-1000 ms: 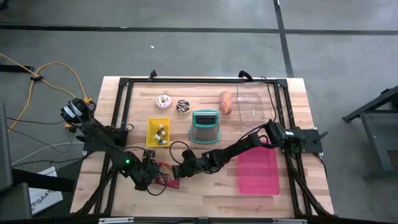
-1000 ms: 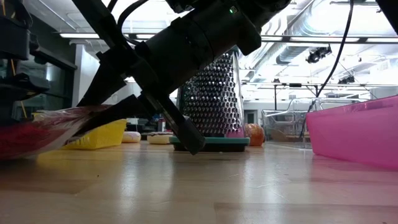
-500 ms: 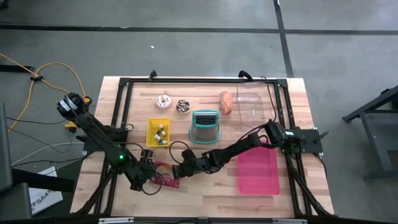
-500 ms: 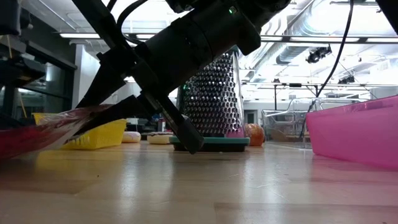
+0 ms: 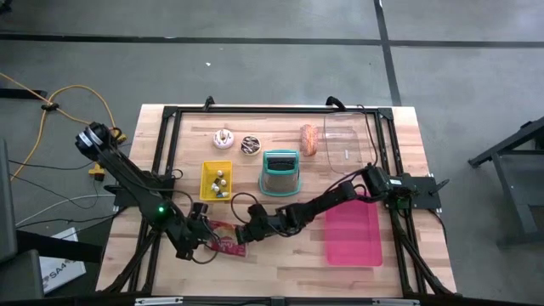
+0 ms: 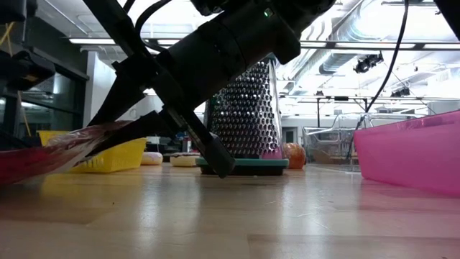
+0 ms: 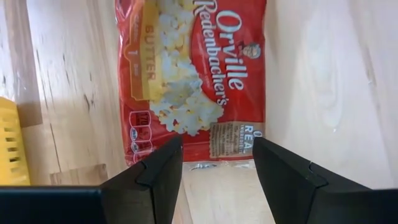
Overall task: Pick & Place Food Item
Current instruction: Put the popcorn bag into the pink bin
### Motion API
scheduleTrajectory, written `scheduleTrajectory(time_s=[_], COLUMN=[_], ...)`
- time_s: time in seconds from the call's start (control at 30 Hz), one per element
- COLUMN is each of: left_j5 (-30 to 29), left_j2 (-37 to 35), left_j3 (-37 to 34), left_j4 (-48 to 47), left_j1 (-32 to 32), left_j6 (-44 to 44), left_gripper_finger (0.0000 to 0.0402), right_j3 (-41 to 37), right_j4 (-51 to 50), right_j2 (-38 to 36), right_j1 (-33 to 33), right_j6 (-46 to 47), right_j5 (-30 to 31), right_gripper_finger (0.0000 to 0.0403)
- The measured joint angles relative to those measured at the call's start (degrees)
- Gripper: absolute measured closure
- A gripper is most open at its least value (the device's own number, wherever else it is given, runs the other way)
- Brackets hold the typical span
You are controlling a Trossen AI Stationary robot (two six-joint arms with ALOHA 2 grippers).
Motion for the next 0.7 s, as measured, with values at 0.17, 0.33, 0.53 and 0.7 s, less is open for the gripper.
scheduleTrajectory(time_s=[0.17,0.33,0.53,0.7], left_j5=[-0.02,-0.04,-0.09,-0.15], left_j2=[-0.54,-0.54,-0.54,-0.54], left_j3=[0.0,0.02,0.02,0.04], left_j4=[0.02,0.03,0.04,0.08], left_j1=[0.0,0.02,0.02,0.02], left_j6=[0.0,0.0,0.0,-0.01], left_gripper_finger=[0.0212,0.0213,0.0213,0.0213], right_j3=[0.0,0.01,-0.02,0.01], right_j4=[-0.01,-1.12,-7.82,-13.11], right_j2=[-0.53,-1.78,-4.51,-7.03], right_j1=[-0.15,0.27,1.68,3.31], right_j6=[-1.39,-2.65,-4.25,-4.53], right_j5=[-1.7,-2.64,-1.68,0.4], right_gripper_finger=[0.039,0.039,0.039,0.039])
